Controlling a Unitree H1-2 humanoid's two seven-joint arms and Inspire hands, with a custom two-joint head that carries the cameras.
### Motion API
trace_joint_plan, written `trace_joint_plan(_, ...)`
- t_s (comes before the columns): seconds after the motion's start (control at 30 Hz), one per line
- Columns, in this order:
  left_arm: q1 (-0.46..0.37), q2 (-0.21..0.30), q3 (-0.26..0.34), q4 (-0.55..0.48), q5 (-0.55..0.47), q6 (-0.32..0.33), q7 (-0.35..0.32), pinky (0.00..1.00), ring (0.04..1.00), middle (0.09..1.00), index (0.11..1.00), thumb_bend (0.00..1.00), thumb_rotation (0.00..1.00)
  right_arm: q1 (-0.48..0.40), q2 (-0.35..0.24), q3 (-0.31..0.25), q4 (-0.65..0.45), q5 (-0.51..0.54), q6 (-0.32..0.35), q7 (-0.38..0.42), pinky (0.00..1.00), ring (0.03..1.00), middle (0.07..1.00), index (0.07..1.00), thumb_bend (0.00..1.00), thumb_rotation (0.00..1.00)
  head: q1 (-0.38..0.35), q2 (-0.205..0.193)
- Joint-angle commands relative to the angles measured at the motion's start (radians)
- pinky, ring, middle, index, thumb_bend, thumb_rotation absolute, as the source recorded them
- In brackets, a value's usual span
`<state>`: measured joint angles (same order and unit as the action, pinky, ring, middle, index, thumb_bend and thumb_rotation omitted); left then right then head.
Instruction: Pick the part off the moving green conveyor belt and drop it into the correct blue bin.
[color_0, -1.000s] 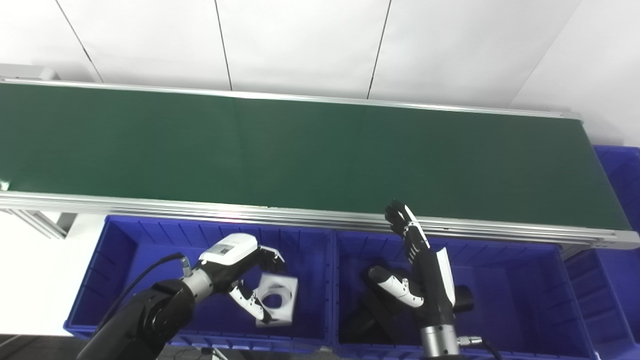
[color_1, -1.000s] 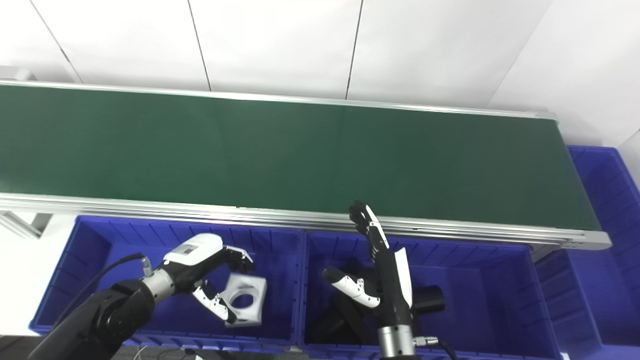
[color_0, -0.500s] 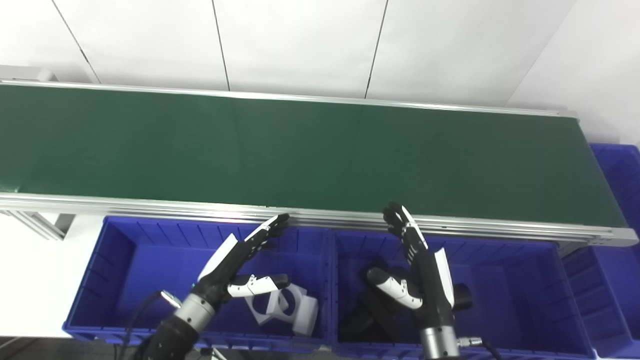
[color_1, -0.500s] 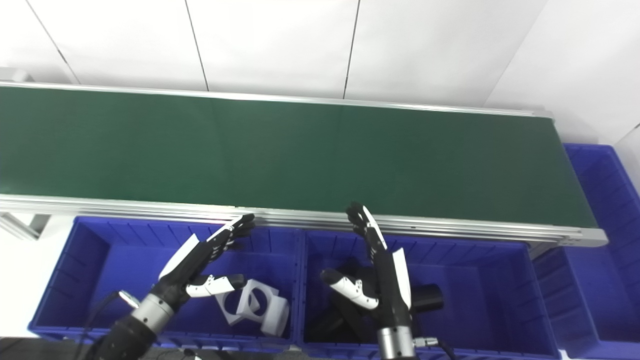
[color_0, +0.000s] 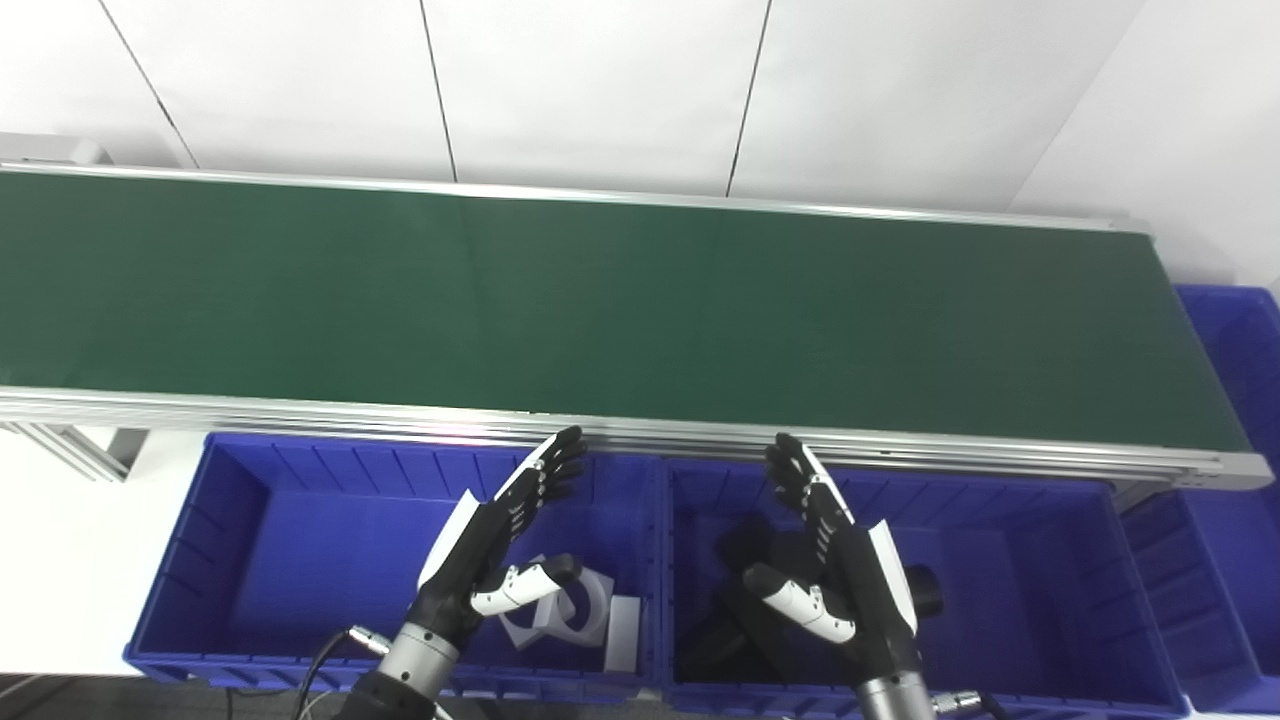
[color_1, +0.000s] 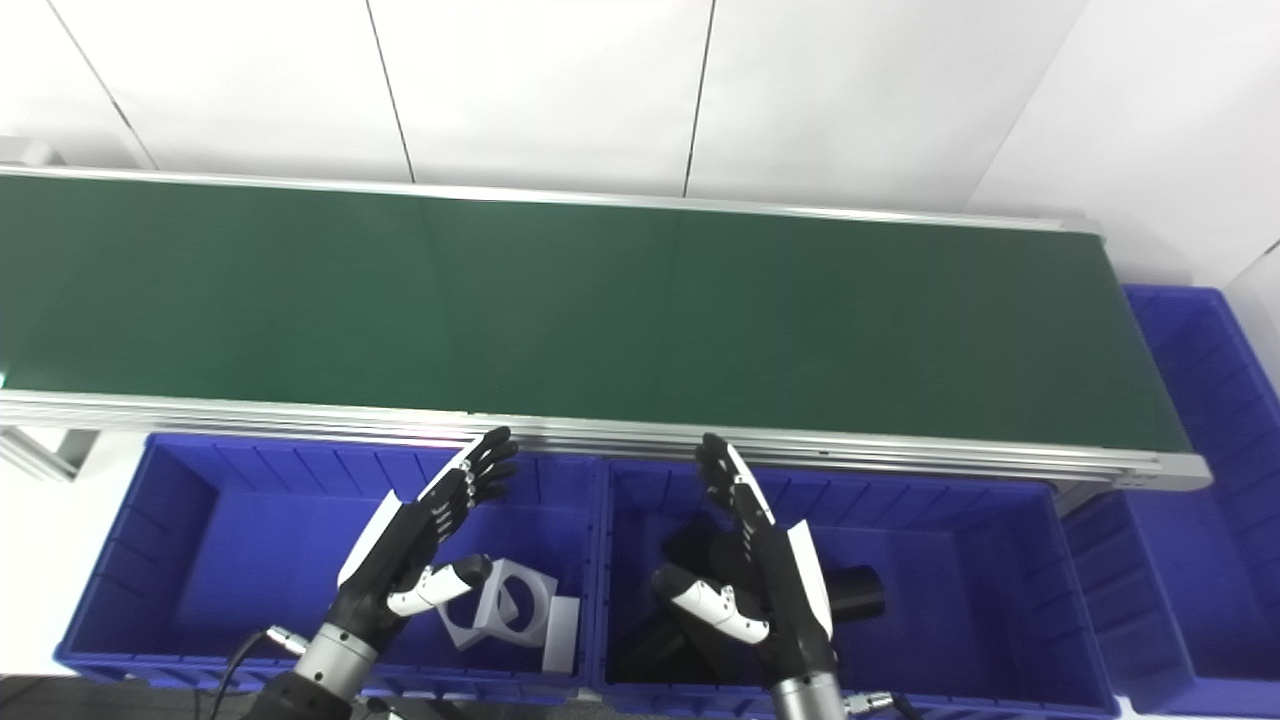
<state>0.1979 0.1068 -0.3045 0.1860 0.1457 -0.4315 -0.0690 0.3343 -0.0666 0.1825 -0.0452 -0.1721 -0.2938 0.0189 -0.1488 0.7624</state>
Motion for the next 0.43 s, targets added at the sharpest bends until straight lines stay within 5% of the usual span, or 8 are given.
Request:
trace_joint_plan(0.0, -0.02, 0.011, -0.018, -0.006, 0.014, -0.038, 0.049, 0.85, 0.89, 0.919, 0.935, 0.84, 0.68, 0.007, 0.003, -0.007, -0.023, 0.0, -0.03, -0.007, 0.89, 0.896, 0.911, 0.943, 0.95, 0.62, 0.001, 0.0)
trace_joint_plan(0.2, -0.045, 0.029, -0.068, 0.03, 0.036, -0.038, 0.147, 0.86, 0.892, 0.915, 0.931, 0.87, 0.67, 0.003, 0.018, -0.033, 0.048, 0.013, -0.114, -0.042, 0.89, 0.89, 0.932, 0.945, 0.93, 0.6, -0.002, -0.016)
trace_joint_plan(0.4, -0.051, 0.029, -0.08, 0.051, 0.013, -0.038, 0.195, 0.86, 0.888, 0.905, 0.914, 0.87, 0.67, -0.006, 0.027, -0.036, 0.068, 0.004, -0.123, -0.049, 0.88, 0.89, 0.924, 0.946, 0.93, 0.62, 0.008, -0.022)
